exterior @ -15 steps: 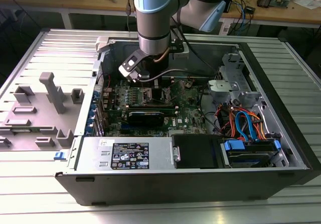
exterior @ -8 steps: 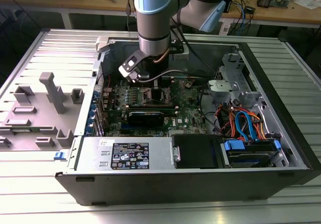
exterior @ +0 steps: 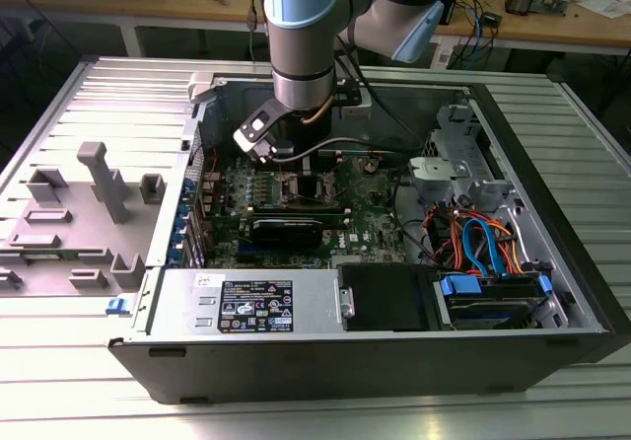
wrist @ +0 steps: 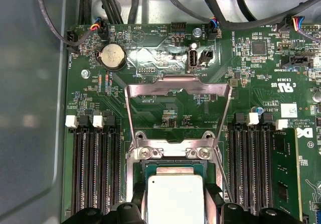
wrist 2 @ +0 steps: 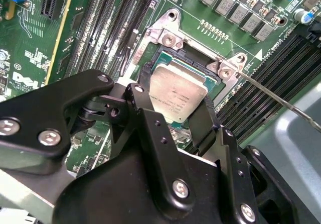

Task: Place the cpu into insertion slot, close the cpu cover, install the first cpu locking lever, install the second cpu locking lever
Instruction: 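Place the cpu into insertion slot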

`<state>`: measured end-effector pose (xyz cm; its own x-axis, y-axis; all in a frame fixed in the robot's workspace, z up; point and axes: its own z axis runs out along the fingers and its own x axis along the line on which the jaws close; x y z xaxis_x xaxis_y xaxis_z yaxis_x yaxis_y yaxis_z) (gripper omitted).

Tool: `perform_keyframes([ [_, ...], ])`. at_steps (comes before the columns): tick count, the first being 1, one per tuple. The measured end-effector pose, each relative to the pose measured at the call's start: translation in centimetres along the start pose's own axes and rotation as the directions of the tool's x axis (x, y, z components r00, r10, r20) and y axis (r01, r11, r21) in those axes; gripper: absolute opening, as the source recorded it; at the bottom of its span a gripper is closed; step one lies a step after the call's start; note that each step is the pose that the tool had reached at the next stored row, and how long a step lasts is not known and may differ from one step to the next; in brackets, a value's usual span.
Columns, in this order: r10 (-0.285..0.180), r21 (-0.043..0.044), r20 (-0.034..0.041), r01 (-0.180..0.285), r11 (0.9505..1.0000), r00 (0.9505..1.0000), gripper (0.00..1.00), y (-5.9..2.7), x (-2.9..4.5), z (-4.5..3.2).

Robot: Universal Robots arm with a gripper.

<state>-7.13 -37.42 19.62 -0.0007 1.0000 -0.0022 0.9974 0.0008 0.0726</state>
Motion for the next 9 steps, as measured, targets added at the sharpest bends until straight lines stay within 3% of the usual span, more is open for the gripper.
perform_keyframes([
  [6,0.0,-0.0005,-0.0003,0.0,1.0,1.0,0.54,0.0,0.01,0.02],
  [9,0.0,-0.0001,-0.0002,0.0,1.0,1.0,0.61,0.0,0.0,0.02],
])
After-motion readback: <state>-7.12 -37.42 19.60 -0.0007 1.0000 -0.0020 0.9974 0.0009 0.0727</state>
